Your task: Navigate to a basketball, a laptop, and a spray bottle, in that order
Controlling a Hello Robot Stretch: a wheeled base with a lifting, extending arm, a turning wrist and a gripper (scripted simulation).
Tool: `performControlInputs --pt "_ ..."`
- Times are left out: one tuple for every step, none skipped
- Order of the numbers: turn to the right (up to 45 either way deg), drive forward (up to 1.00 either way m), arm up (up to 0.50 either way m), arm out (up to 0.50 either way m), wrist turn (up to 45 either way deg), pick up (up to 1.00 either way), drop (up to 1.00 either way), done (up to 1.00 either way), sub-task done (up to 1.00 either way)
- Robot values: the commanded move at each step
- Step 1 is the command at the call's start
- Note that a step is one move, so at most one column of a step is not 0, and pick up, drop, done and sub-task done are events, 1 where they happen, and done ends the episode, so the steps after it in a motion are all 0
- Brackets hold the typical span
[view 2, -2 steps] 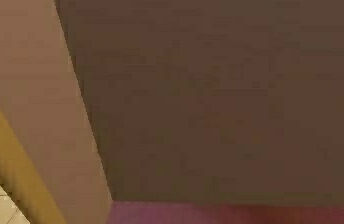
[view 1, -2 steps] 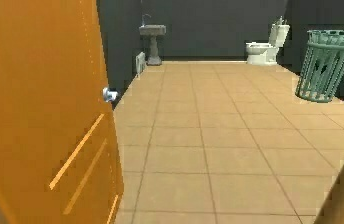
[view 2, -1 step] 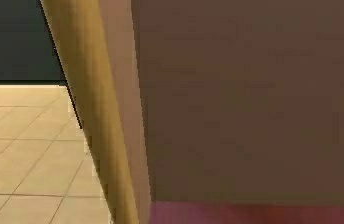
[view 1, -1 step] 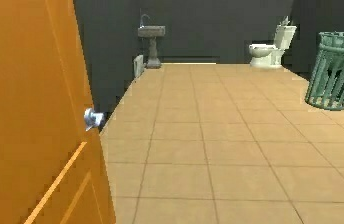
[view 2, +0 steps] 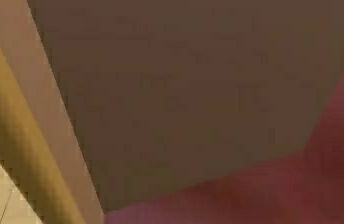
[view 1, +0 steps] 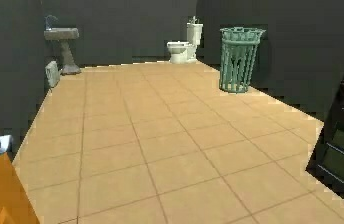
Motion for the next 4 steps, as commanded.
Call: performControlInputs --pt "0.0 0.8 0.0 0.0 0.0 0.0 0.0 0.0 0.0" --pt "42.0 0.0 0.0 0.0 0.0 0.0 0.0 0.0 0.0" --pt "0.0 1.0 0.0 0.0 0.0 0.0 0.0 0.0 0.0" --pt "6.0 0.0 0.0 0.0 0.0 0.0 0.0 0.0 0.0"
